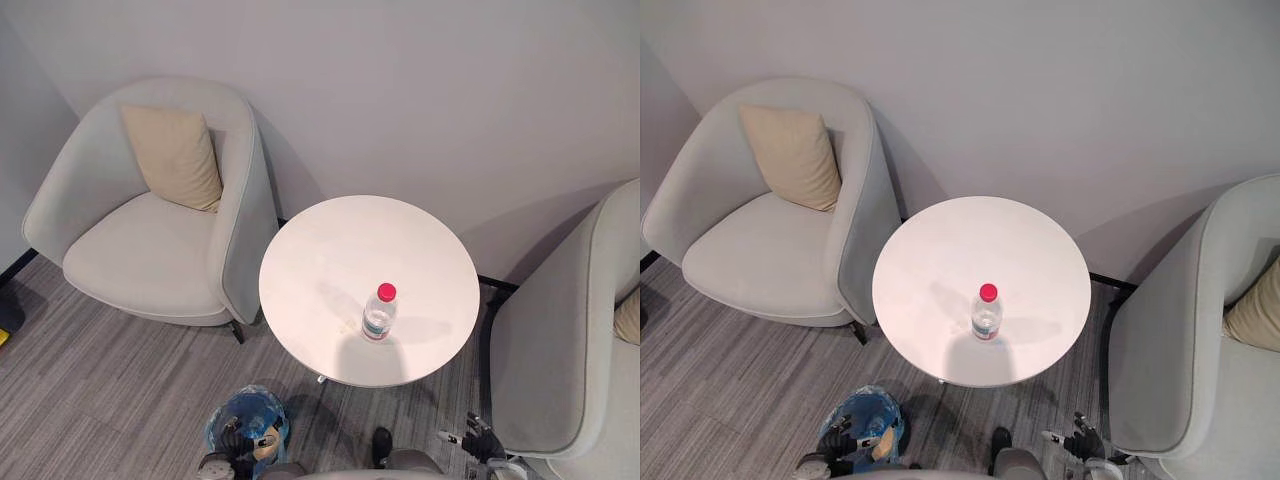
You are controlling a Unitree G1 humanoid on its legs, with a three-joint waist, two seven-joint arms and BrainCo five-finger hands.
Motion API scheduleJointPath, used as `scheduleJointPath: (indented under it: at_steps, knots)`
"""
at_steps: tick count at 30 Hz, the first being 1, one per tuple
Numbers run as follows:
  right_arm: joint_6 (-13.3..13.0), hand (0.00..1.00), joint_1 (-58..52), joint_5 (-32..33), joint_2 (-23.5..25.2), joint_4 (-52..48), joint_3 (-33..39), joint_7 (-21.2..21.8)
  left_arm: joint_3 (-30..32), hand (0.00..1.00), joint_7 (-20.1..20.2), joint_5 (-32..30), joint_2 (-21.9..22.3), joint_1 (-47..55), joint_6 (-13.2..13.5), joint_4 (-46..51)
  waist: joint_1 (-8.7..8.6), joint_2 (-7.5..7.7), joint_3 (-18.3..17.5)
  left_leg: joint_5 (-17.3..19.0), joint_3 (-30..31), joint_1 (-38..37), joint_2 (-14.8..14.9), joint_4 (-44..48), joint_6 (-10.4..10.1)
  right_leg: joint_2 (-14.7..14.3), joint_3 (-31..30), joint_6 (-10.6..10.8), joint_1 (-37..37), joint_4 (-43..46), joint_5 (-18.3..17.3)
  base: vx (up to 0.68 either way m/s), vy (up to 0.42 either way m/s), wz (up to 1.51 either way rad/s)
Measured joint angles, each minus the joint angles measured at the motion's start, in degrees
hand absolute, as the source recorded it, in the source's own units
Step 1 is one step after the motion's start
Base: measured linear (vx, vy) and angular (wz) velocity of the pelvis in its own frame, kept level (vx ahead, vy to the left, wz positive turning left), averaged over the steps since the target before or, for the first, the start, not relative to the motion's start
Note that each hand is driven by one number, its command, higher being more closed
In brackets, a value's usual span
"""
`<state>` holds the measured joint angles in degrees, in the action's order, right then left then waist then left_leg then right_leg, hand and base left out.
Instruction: Gather rubbish on tea table into small bin, then transfer packed bag to large trash can.
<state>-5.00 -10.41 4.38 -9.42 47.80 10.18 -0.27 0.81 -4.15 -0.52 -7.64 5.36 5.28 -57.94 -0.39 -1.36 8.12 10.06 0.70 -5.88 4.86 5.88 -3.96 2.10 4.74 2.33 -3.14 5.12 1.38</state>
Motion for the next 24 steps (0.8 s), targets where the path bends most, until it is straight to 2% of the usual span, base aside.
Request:
scheduleJointPath:
  at_steps: [8, 15, 24]
  knots:
    - [-1.43, 0.00, -2.32, -0.64, -2.53, -15.29, 0.08, 0.02, -0.07, 0.00, 0.02, 0.13, -0.75, 0.39, 0.13, 4.02, -0.23, 0.40, -0.34, -0.72, 0.55, -0.50, 0.20, -1.24, -0.47, -0.10, 0.63, -0.07, 0.06, -0.21, -0.13, 0.02, -0.001, 0.03]
    - [-2.94, 0.00, -4.04, -3.05, -2.53, -27.61, 0.05, 0.43, -0.12, 0.00, 0.07, 0.13, -0.96, 1.53, 0.20, 4.66, -0.17, 0.61, -0.82, -0.73, 0.53, -0.48, 0.15, -1.10, -0.46, -0.09, 0.63, -0.08, 0.12, -0.24, -0.14, 0.00, 0.000, 0.00]
    - [-5.14, 0.00, -4.72, -4.42, -4.23, -36.13, -2.40, 1.80, -0.46, 0.00, 0.31, 0.09, -0.91, 3.77, 0.33, 5.19, 0.30, 0.57, -2.00, -0.85, 0.74, 0.04, 0.21, -1.11, -0.55, -0.03, 1.07, -0.12, 0.21, -0.48, -0.09, -0.04, -0.008, 0.03]
